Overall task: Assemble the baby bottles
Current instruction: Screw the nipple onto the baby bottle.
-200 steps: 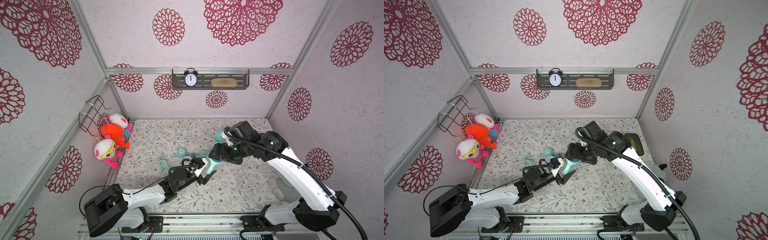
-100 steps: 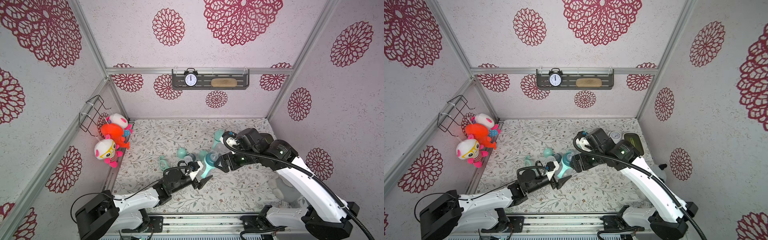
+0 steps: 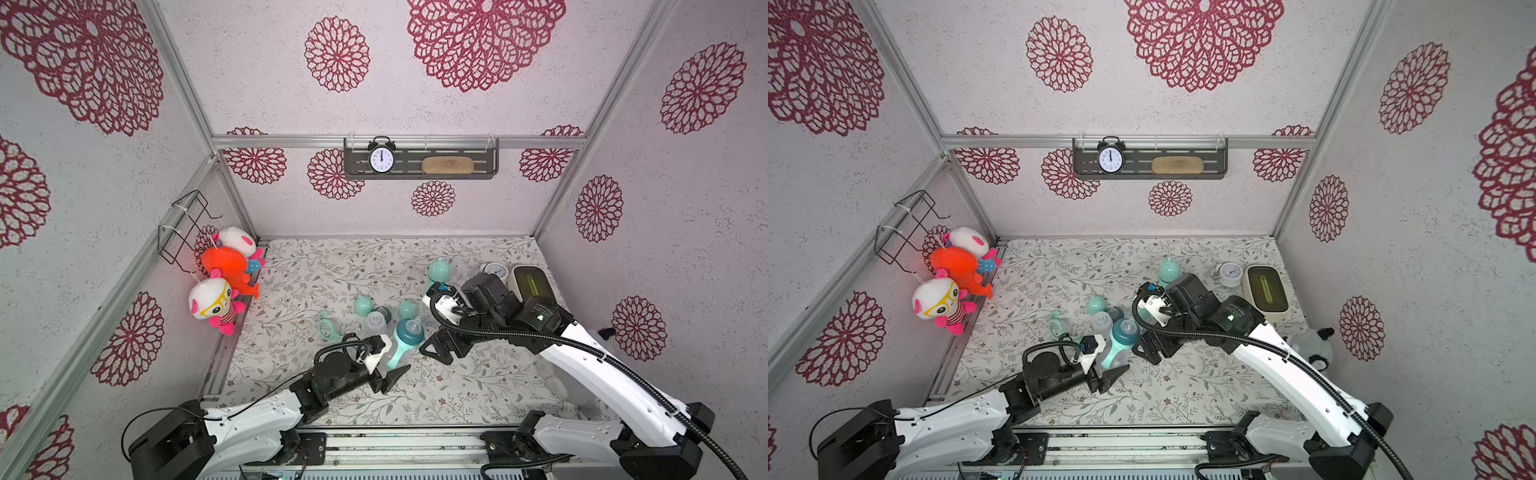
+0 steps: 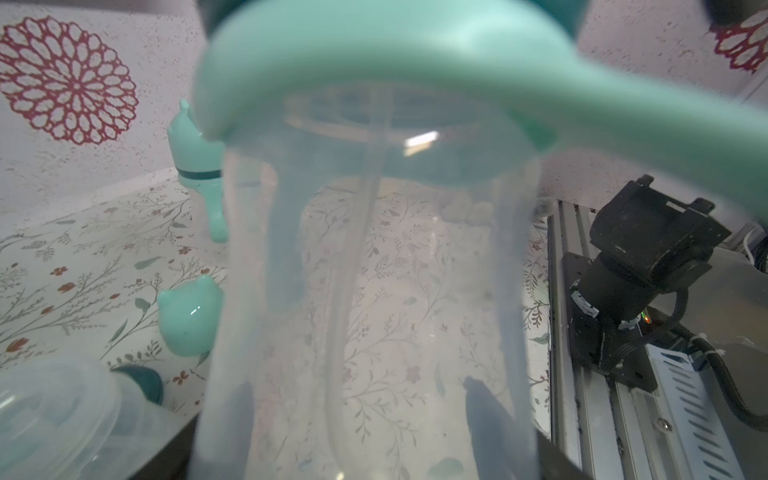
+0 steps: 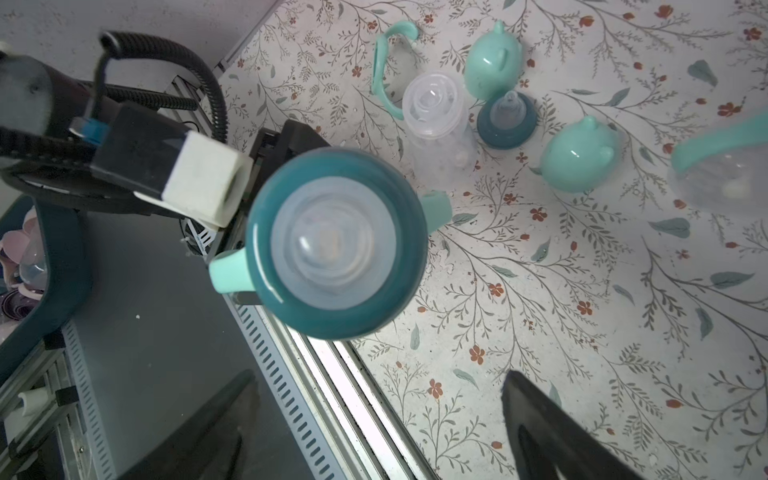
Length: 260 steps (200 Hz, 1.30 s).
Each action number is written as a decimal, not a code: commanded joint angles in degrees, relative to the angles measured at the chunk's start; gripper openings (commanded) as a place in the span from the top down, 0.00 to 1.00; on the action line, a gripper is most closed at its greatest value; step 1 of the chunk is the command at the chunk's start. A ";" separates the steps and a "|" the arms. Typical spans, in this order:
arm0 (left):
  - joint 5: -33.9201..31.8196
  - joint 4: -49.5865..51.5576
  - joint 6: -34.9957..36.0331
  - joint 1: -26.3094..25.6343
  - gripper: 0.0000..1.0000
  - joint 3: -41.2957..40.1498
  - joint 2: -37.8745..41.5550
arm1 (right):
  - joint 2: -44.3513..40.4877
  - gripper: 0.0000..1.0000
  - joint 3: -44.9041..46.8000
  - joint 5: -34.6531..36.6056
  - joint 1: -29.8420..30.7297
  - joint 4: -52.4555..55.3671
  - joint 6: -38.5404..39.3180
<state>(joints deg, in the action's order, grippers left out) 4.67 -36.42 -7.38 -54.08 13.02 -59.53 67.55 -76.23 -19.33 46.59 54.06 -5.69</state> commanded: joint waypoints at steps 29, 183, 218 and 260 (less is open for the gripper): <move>-2.47 -1.96 0.20 -0.97 1.00 1.07 -1.15 | 1.70 0.05 -1.56 -2.90 1.13 -3.87 3.03; -5.54 -0.95 1.84 -2.87 1.00 2.10 -1.30 | 7.57 0.07 -2.43 -7.44 -2.97 -7.48 2.71; -5.71 -0.86 2.00 -3.02 1.00 2.25 -1.43 | 8.60 0.08 -2.43 -9.27 -3.40 -7.46 2.89; -5.85 -0.72 2.11 -3.13 1.00 2.45 -1.57 | 9.25 0.08 -1.79 -9.98 -3.69 -7.83 3.21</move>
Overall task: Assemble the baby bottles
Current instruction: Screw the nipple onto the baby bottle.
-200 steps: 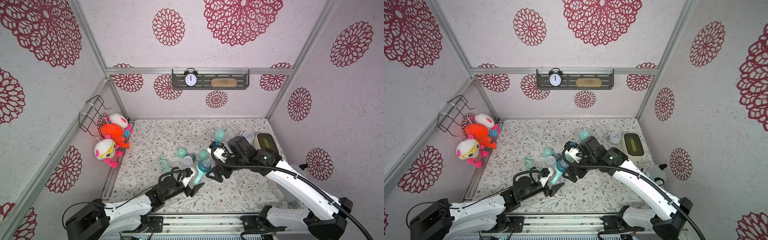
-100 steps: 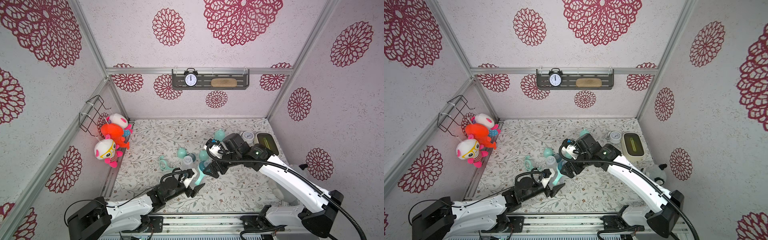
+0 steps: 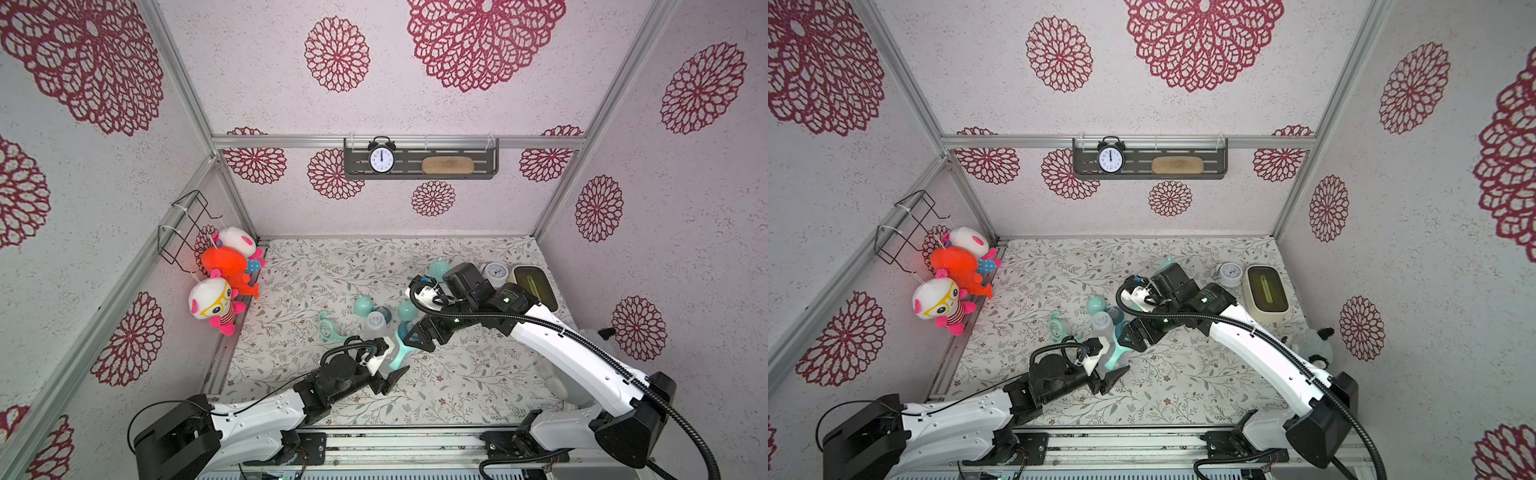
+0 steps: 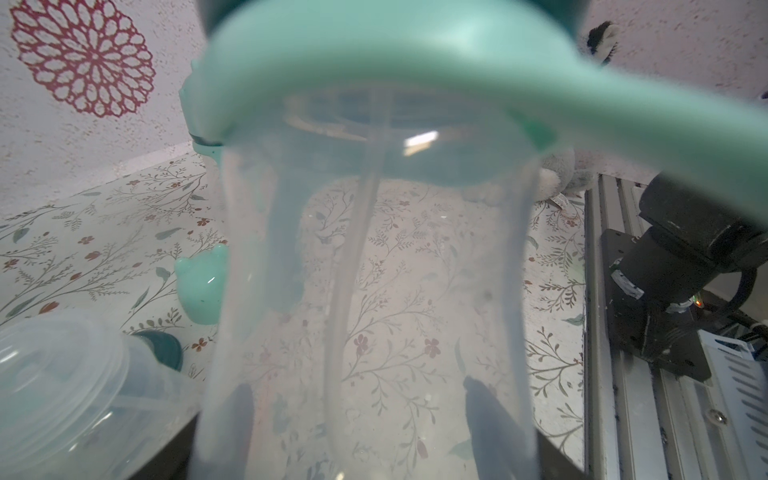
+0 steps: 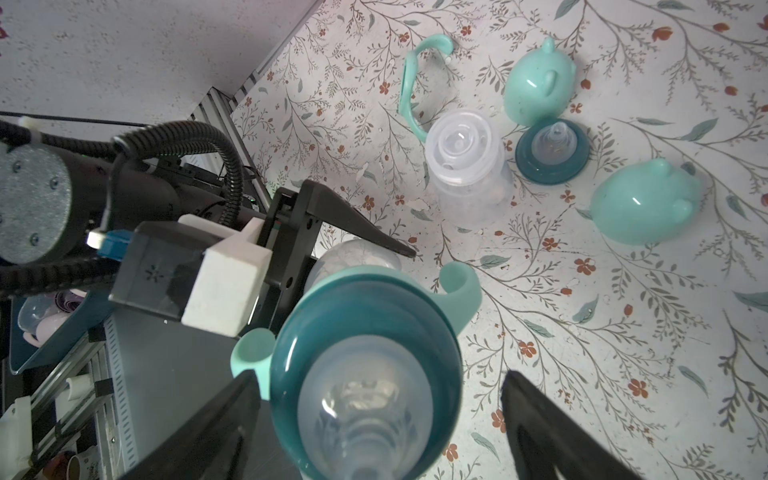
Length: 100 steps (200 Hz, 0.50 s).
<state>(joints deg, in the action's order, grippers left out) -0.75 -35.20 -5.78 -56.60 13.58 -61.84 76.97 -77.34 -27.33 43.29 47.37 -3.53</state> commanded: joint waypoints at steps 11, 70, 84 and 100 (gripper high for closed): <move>-0.40 -2.01 0.53 -0.71 1.00 1.96 0.76 | -0.07 0.09 -0.69 -2.19 -0.44 -1.08 1.07; -0.91 -1.63 0.96 -0.94 1.00 2.50 0.59 | 0.56 0.23 -0.35 -4.16 -0.49 -1.35 0.98; -1.07 -1.56 1.05 -0.97 1.00 2.58 0.56 | 0.55 0.29 -0.52 -4.57 -0.60 -1.01 1.07; -1.44 -1.37 1.27 -1.06 1.00 2.81 0.41 | 0.56 0.37 -0.59 -5.04 -0.58 -0.45 0.99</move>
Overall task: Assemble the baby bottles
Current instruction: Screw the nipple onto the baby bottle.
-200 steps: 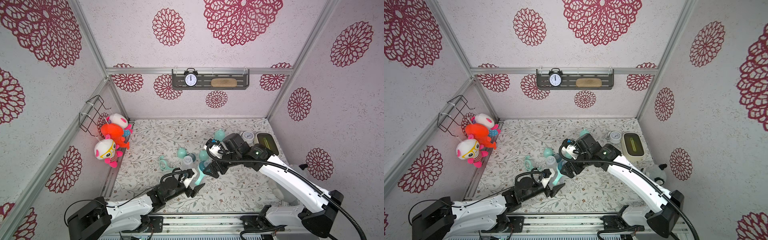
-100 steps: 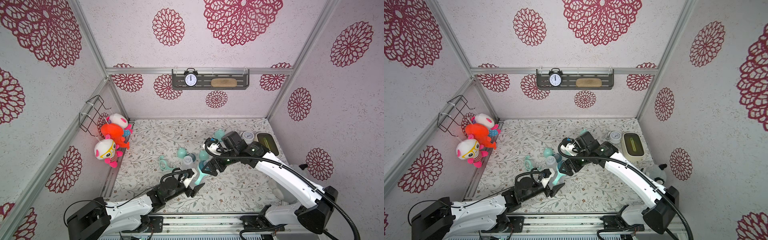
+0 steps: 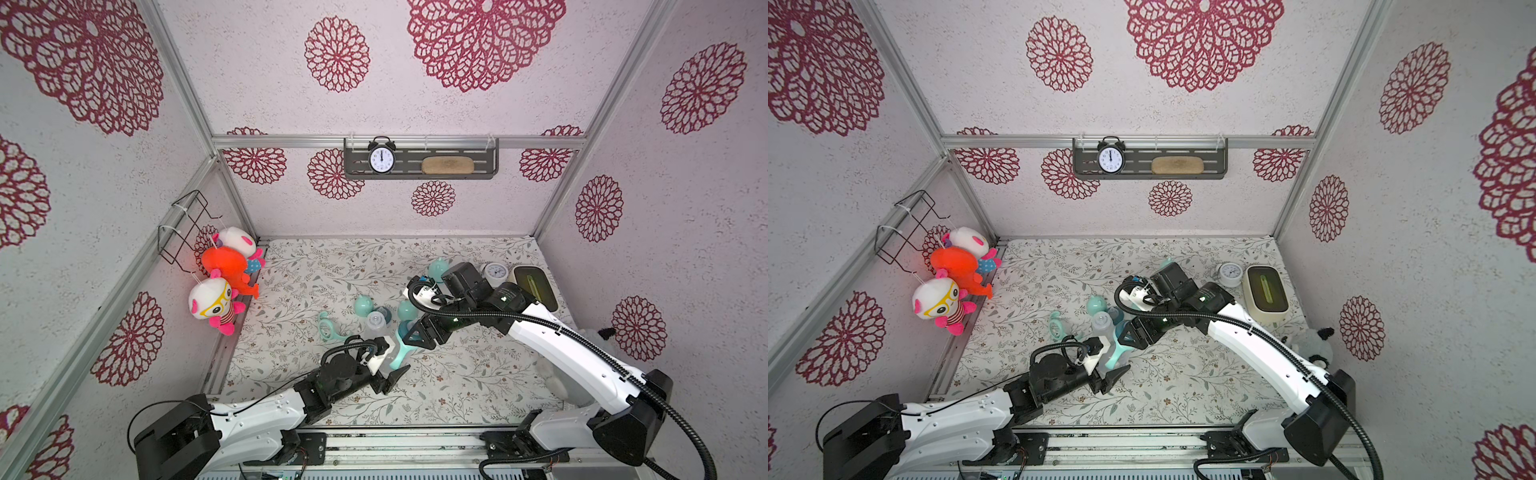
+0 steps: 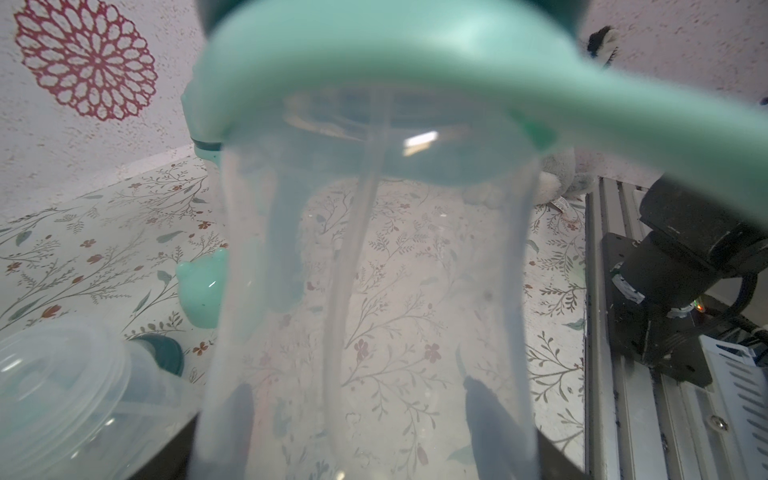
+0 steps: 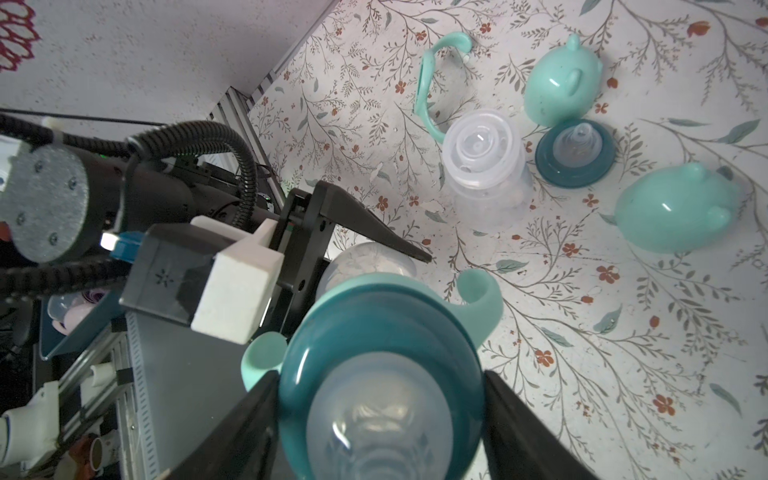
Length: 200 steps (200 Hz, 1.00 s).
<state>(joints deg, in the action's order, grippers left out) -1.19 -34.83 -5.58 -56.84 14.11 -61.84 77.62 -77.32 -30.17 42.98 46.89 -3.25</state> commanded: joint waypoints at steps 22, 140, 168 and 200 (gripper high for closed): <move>-1.89 -1.73 1.38 -0.95 1.00 2.98 0.42 | -0.17 0.39 -0.48 -2.36 -0.20 0.92 -0.73; -13.21 -5.26 6.76 -5.95 1.00 9.33 -5.08 | -8.11 0.62 9.95 2.21 1.57 -12.40 -42.79; -14.63 -5.82 7.98 -6.87 1.00 10.91 -7.94 | -8.46 0.70 8.32 5.37 1.55 -10.46 -50.91; -14.22 -6.57 7.67 -7.24 1.00 11.83 -9.85 | -7.46 0.67 5.06 7.78 1.49 -6.61 -58.34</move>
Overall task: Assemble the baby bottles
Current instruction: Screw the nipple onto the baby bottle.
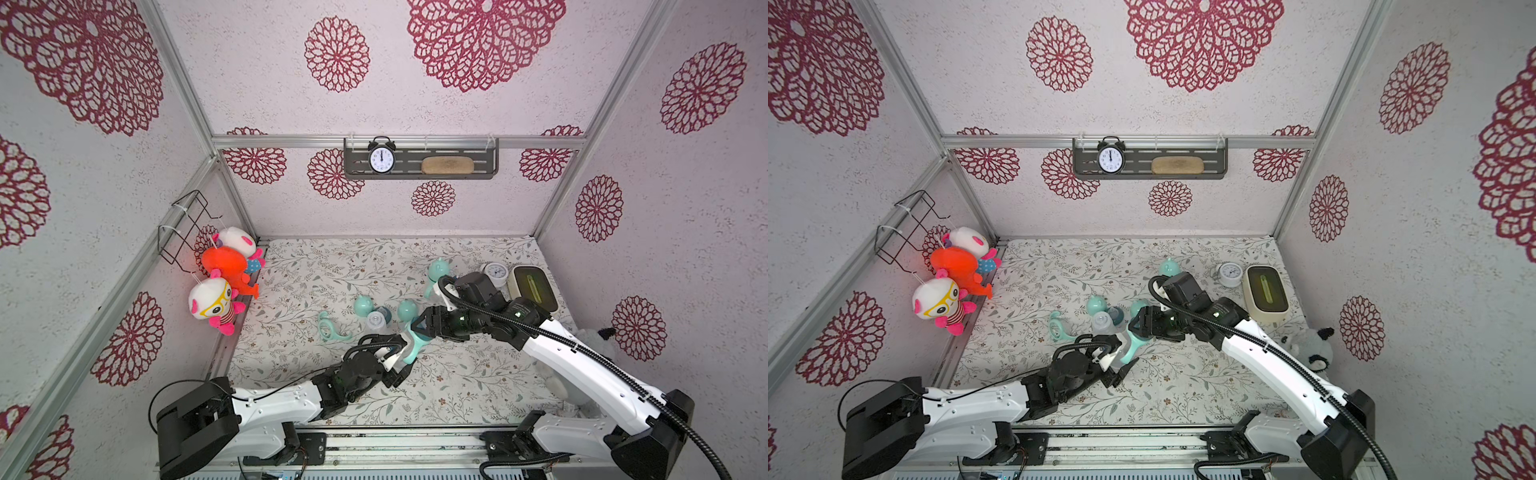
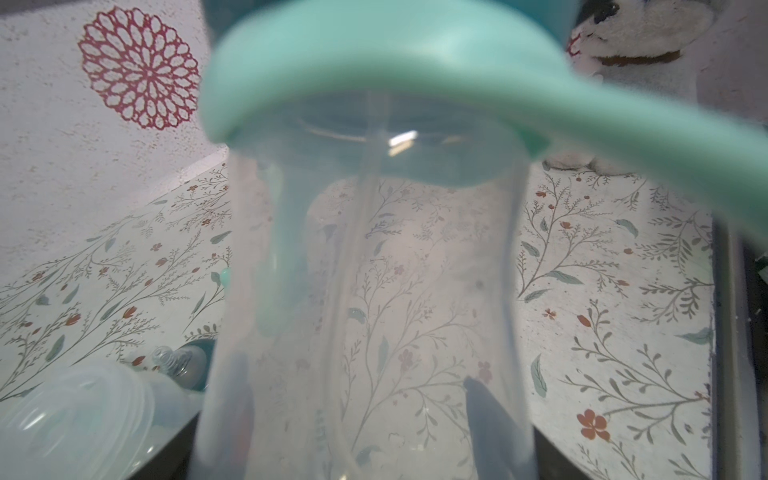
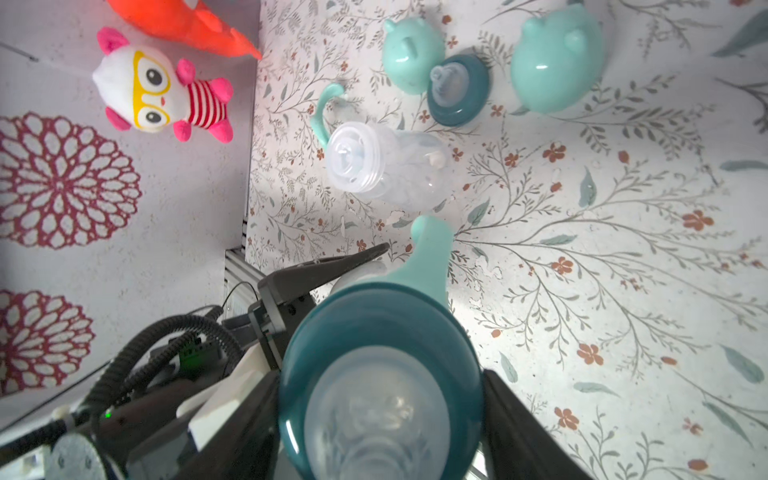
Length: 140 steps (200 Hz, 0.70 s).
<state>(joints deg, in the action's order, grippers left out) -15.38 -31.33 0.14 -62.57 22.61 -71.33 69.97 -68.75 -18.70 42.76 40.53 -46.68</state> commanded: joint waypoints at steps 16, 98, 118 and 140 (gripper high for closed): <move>0.13 -9.98 2.19 -1.62 1.00 3.75 -0.98 | 1.78 0.52 -4.78 -4.80 1.53 1.08 -16.73; 7.15 -5.20 1.66 1.36 1.00 1.84 4.07 | -0.20 0.01 -14.11 0.73 2.25 8.40 8.15; 14.51 -0.90 0.96 3.38 1.00 2.16 6.50 | -1.13 0.01 -15.64 0.64 2.25 9.77 17.57; 19.09 1.74 -0.36 5.28 1.00 1.65 9.24 | -1.45 0.02 -16.13 0.94 2.23 12.47 26.72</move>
<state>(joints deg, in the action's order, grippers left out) -4.84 -32.38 1.06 -59.37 23.51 -64.95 70.26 -82.96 -17.37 44.84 49.36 -34.61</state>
